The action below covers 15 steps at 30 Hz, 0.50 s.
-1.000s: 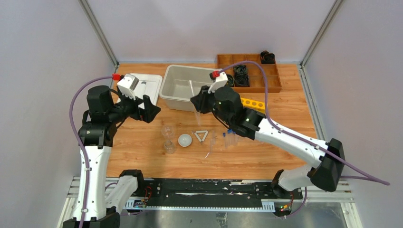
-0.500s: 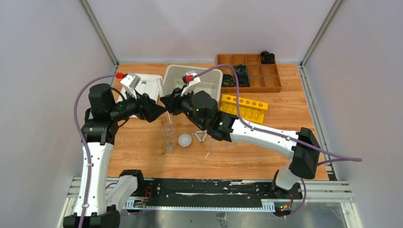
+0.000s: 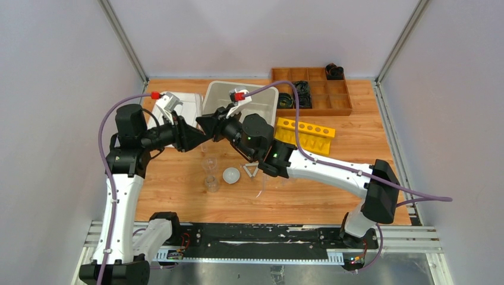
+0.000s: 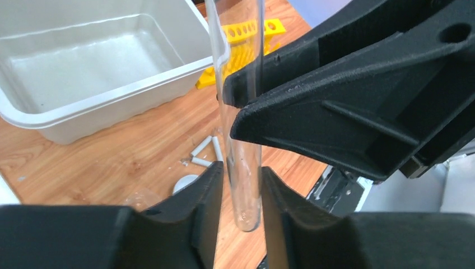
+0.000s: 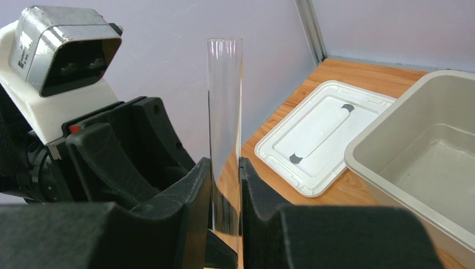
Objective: Organize the chemistry lab equipment
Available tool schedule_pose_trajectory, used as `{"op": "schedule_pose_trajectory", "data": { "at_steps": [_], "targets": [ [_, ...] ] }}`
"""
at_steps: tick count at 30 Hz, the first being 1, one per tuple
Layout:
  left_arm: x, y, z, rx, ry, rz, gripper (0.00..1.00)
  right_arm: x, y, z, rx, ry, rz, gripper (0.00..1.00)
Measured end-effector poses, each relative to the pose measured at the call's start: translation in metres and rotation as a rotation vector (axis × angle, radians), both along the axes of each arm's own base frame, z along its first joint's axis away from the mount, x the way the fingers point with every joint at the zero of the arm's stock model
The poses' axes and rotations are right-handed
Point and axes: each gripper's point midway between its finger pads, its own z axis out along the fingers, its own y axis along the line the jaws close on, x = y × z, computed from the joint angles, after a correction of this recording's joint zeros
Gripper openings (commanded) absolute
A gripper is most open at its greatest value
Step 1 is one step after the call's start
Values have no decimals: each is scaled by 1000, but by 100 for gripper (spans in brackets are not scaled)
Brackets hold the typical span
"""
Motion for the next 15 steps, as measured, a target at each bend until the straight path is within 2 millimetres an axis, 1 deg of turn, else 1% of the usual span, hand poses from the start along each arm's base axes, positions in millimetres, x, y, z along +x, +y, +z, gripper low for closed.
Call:
{"op": "schedule_pose_trajectory", "data": {
  "at_steps": [1,2,4,6,8,11,13,15],
  "targets": [
    [0,0,0,-2,0,-4,21,0,0,1,2,-1,0,4],
    [0,-1,0,-1,-2,-6,17,0,0,1,3,-1,0,9],
    [0,-1,-1,0,-4,-10,10,0,0,0,0,0,-1,24],
    [0,-1,-3,4,-4,-13,6,0,0,-3,-13,6,-1,38],
    [0,0,-6,12,-8,-17,3,0,0,-6,-37,22,0,48],
    [-1,1,-11,31,-30,-26,1,-2,-3,-11,-82,57,22,57],
    [-3,1,-13,47,-55,-34,0,-3,-7,-13,-113,82,52,60],
    [-6,2,-15,66,-86,-42,0,2,-13,-11,-140,105,76,62]
  ]
}}
